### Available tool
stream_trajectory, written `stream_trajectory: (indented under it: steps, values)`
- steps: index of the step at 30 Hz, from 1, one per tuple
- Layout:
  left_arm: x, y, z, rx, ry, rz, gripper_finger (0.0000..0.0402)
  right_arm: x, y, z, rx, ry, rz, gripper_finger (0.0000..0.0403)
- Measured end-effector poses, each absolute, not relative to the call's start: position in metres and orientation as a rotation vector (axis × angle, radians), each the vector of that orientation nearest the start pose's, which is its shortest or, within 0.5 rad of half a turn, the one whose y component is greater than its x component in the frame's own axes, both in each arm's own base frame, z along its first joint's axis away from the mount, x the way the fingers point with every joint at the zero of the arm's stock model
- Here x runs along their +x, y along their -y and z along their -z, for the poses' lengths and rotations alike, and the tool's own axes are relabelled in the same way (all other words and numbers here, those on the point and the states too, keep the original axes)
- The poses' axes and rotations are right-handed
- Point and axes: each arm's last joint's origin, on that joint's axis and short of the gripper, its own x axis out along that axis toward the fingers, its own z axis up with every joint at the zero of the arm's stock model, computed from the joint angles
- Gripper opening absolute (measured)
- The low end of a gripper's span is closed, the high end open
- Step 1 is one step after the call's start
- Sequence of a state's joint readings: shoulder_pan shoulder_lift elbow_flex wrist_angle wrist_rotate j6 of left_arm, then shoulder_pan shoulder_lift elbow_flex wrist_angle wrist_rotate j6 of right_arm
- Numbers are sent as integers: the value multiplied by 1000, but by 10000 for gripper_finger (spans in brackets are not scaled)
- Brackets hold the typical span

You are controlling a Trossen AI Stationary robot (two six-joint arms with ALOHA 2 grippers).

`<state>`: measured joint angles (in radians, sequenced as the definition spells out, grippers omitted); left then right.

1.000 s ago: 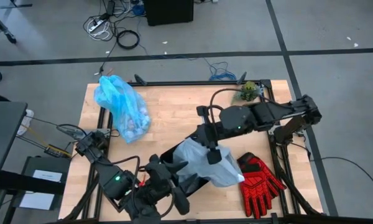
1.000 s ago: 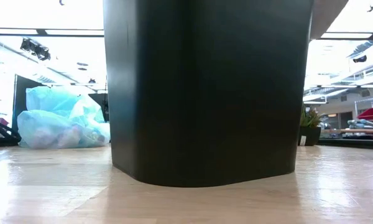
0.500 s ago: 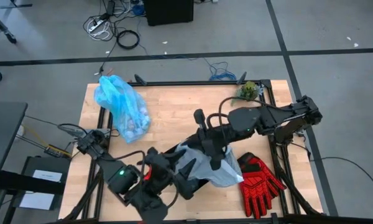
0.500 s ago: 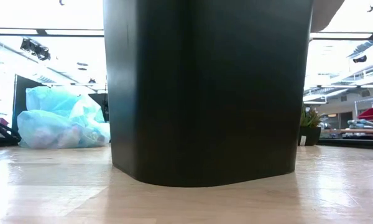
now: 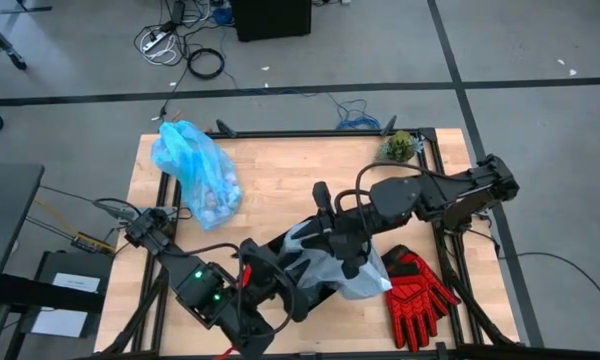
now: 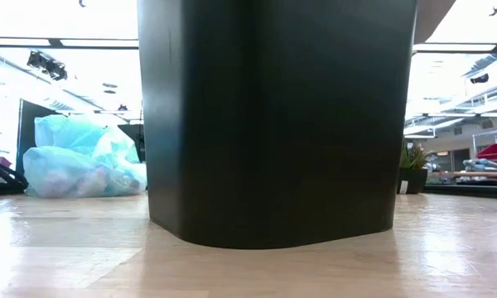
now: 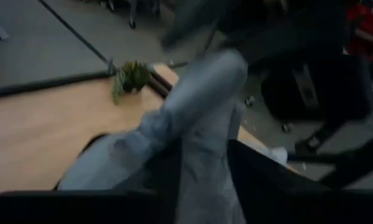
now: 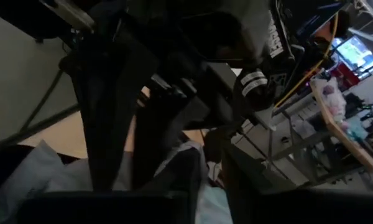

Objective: Place trash/remove bag and relplace
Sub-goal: Put the gray trash bag into the trash bin

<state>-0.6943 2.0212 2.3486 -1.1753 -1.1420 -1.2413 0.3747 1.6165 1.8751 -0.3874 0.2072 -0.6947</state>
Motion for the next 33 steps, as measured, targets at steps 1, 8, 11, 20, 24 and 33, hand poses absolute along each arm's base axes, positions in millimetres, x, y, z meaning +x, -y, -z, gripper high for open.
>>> stream_trajectory:
  steps: [1, 8, 11, 20, 24, 33]
  values:
    - [324, 237, -416, -516, -195, -629, 84, 326, -123, -476, -757, -65, -183, 82]
    - [309, 244, -407, -520, -342, -591, 8, 304, -127, -493, -895, -33, -76, 119]
    - [302, 246, -403, -552, -398, -596, 4, 291, -128, -503, -865, 10, -81, 122]
    - [297, 254, -406, -636, -380, -568, 4, 285, -121, -499, -737, -55, -144, 115]
    - [296, 260, -417, -648, -277, -537, 6, 293, -113, -492, -732, -134, -54, 109]
    - [287, 269, -432, -572, -39, -585, 58, 303, -111, -485, -728, -156, -52, 94]
